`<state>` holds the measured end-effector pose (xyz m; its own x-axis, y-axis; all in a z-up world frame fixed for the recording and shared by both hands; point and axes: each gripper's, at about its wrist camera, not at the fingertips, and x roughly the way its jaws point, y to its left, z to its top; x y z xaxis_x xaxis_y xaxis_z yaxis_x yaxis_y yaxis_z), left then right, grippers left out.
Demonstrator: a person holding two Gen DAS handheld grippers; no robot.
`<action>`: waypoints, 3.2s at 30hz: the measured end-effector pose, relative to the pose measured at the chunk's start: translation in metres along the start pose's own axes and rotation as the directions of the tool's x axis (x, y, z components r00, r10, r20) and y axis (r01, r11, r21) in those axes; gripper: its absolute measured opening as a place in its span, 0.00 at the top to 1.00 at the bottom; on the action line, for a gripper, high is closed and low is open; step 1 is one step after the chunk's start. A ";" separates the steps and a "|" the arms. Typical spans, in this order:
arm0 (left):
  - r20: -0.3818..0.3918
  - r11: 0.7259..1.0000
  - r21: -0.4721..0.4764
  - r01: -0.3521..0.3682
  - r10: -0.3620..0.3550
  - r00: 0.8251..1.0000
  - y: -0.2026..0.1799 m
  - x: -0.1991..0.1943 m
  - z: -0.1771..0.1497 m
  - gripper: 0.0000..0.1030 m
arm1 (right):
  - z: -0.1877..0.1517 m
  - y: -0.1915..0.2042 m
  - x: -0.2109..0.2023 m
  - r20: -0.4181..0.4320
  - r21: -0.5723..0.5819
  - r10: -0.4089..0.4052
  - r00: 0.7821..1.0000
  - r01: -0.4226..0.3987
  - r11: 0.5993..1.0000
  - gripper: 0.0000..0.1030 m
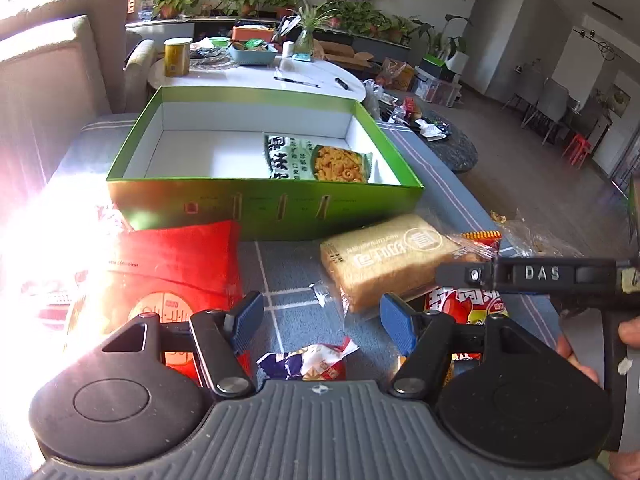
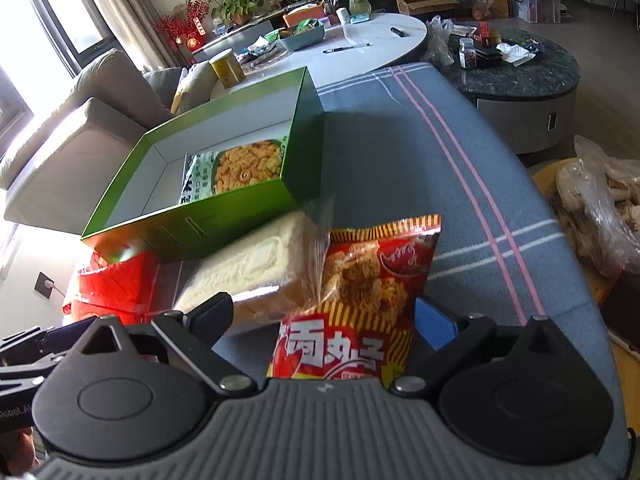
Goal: Organize snacks
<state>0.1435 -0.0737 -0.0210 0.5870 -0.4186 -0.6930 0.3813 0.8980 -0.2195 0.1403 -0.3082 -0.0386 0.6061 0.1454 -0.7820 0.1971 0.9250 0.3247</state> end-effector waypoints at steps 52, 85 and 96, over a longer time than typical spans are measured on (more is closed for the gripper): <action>-0.021 1.000 0.019 -0.001 0.001 1.000 -0.017 -0.022 -0.023 0.40 | -0.038 -0.007 -0.021 -0.030 -0.152 -0.030 0.999 0.026 0.988 0.08; -0.100 0.960 0.277 0.051 -0.024 0.995 -0.082 -0.007 -0.059 0.33 | -0.034 -0.014 -0.018 -0.079 -0.154 0.002 0.997 -0.014 0.988 0.03; -0.116 0.963 0.269 -0.029 0.062 0.991 -0.069 0.016 -0.055 0.21 | -0.039 -0.021 -0.016 -0.081 -0.140 0.027 0.996 -0.038 0.989 0.01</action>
<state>0.0876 -0.1354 -0.0545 0.5230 -0.3432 -0.7802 0.5423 0.8402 -0.0060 0.0964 -0.3161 -0.0539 0.5467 0.1980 -0.8136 0.0639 0.9589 0.2763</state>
